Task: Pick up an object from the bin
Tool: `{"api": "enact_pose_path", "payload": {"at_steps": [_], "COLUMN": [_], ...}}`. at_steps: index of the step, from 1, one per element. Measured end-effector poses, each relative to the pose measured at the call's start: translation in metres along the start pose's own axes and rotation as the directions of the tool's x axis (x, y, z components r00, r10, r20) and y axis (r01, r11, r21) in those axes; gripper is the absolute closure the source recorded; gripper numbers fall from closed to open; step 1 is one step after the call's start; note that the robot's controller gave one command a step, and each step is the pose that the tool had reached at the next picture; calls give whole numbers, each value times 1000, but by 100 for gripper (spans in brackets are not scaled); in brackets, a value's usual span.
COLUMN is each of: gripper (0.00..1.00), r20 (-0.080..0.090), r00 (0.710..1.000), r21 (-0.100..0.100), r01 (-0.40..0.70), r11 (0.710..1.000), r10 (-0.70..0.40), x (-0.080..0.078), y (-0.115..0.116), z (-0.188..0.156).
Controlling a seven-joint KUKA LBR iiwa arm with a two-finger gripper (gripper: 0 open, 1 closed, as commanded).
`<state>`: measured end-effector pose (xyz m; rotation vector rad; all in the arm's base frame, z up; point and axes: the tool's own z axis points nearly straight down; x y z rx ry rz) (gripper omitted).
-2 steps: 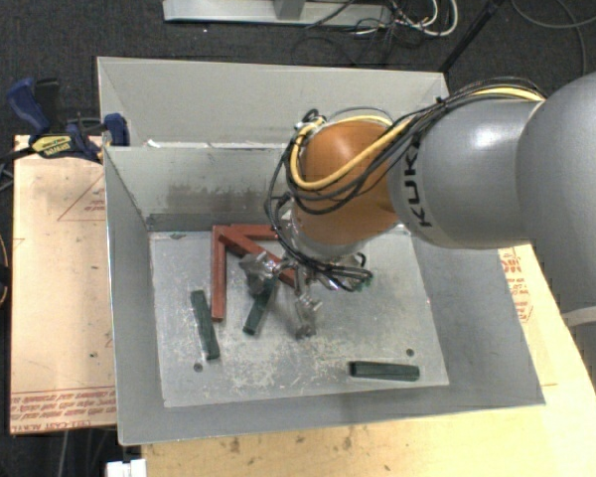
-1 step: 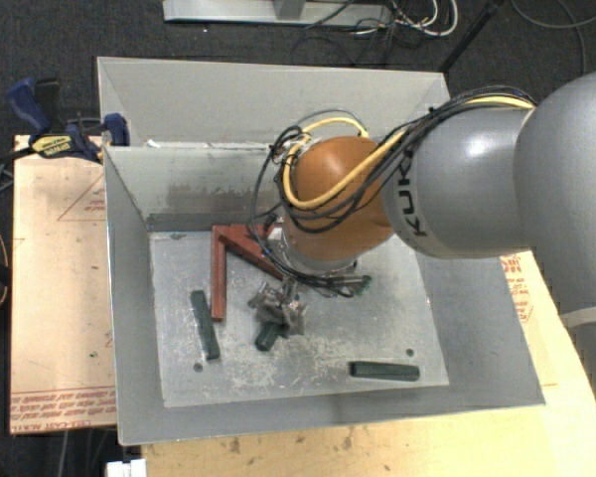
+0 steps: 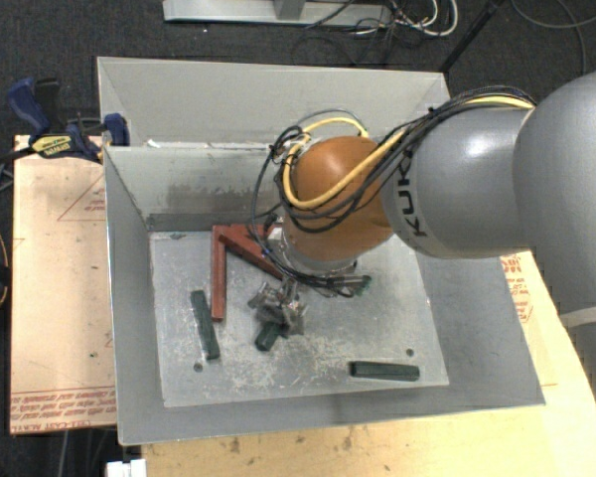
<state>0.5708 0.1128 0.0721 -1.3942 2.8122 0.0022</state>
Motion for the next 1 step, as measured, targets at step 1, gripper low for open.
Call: {"api": "enact_pose_path", "payload": {"at_steps": [1], "gripper": [100], "r20": [1], "r00": [998], "r21": [0], "r01": [-55], "r11": [998], "r10": [55], "x": [-18], "y": [2], "z": [-136]}}
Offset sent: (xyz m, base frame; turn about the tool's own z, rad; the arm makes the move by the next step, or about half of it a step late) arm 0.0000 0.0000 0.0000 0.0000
